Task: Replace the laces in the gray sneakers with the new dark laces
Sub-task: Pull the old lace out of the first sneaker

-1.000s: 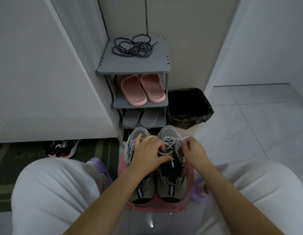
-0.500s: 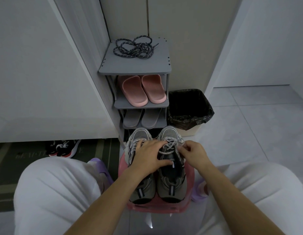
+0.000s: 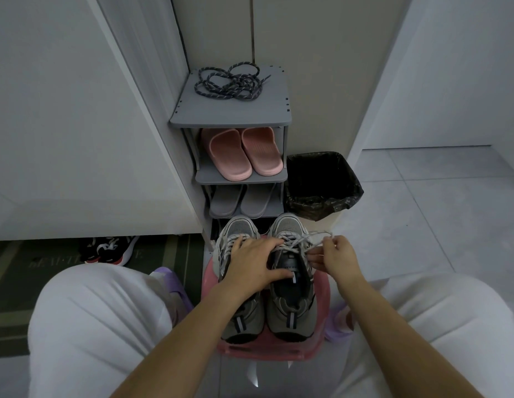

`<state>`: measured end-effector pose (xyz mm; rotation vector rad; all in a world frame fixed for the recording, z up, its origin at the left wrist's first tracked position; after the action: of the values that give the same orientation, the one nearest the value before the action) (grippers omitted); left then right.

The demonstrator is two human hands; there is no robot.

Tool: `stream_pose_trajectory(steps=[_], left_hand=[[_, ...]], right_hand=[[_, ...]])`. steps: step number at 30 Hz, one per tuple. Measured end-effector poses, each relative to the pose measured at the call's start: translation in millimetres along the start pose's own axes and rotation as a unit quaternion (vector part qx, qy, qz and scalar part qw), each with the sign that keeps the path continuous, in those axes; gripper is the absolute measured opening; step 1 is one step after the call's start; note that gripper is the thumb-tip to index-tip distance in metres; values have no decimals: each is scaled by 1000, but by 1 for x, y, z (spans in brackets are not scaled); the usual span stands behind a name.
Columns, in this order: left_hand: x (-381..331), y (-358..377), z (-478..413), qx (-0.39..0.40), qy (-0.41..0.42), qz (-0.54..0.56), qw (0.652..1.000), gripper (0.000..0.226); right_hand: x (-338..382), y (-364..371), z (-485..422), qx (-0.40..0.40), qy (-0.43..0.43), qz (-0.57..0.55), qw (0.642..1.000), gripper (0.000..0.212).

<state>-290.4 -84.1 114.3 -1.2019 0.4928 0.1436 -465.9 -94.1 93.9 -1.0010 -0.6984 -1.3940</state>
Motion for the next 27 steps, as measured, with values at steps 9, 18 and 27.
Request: stream_pose_trajectory(steps=[9,18,27], left_hand=[[-1,-1,0,1,-4,0,1000,76],[-2,-2,1,-2,-8,4,1000,75],[-2,-2,2,-5,-8,6,1000,76]], right_hand=[[1,2,2,6,-24,23,999,18],[2,4,5,23,-47,87,995,17],[4,5,9,48,-66,117,990,16]])
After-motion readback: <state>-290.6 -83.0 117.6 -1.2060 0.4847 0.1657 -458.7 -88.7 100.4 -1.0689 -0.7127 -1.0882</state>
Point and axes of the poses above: each hand's wrist, its own z-axis away from the middle knuckle, its own y-axis out of the palm, x = y × z, the point moved 6 cm from there along -z, towards the middle knuckle, and after that the axes turned 6 degrees about x, right-handed, at the moved point
